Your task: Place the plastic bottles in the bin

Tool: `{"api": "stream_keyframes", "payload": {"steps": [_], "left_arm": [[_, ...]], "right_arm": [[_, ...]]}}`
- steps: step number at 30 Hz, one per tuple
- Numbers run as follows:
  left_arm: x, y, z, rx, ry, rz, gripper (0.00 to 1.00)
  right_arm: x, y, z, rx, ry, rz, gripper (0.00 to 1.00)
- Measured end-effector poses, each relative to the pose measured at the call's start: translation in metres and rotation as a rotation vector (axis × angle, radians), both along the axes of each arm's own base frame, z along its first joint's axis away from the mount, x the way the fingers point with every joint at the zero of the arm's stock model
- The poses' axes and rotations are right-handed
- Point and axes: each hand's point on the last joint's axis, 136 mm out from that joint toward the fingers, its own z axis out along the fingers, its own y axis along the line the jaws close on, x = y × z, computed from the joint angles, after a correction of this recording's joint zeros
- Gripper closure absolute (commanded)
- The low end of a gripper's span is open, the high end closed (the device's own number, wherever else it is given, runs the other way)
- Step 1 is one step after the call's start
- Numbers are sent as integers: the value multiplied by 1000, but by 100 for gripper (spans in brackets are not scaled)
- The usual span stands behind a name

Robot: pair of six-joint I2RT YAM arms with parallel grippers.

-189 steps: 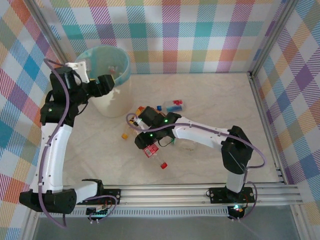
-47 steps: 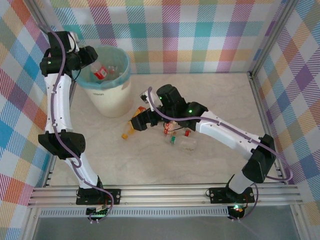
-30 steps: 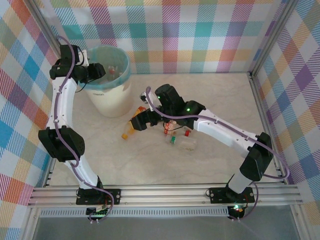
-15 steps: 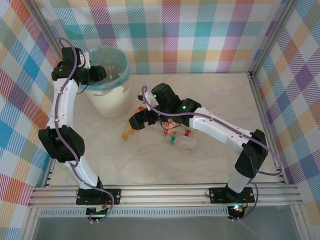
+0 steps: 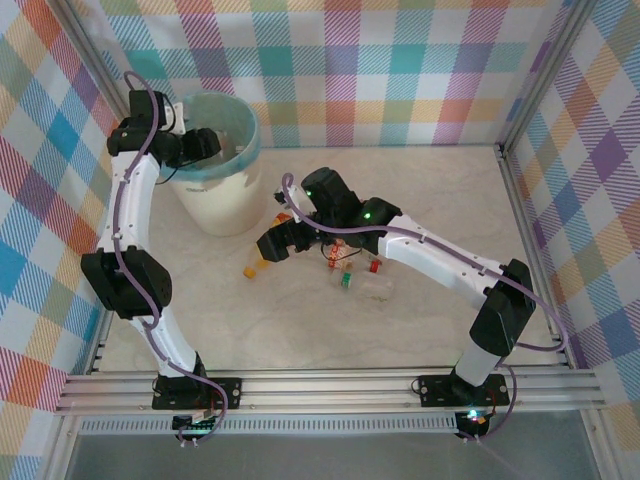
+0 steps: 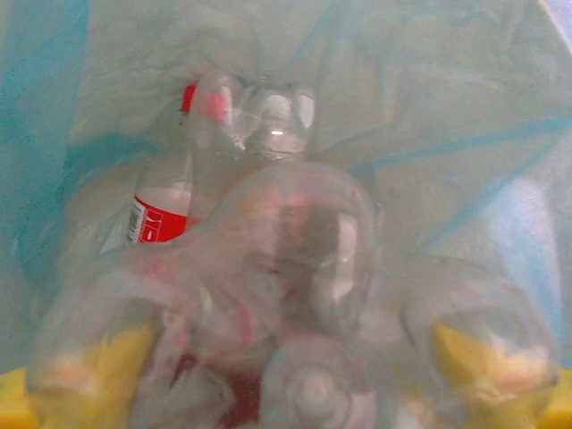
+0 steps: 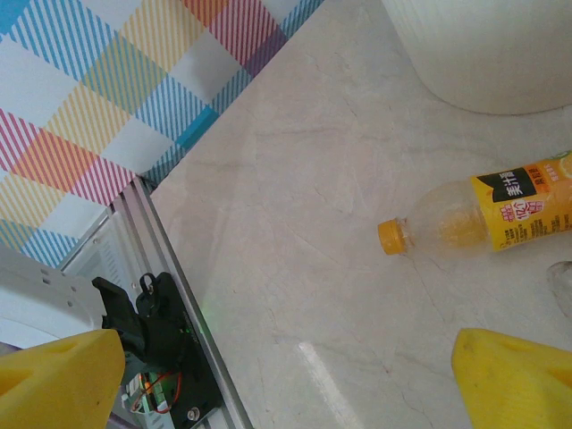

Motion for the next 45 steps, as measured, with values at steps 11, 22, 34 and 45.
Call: {"api": "stream_keyframes", "payload": {"steps": [11,22,34,45], "left_arm": [[0,-1,17,15,-33,3,20],[-7,-4,49,25,-105,3,37],[-4,-7,41,23,-99,-4,46],[-6,-4,63,24,-117,19,25]], "right_arm": [[0,0,0,0,0,0,5],[0,0,0,0,0,0,6],[0,0,0,-1,-3,2,6],[0,-2,-1,-12,-10,6,5]]}}
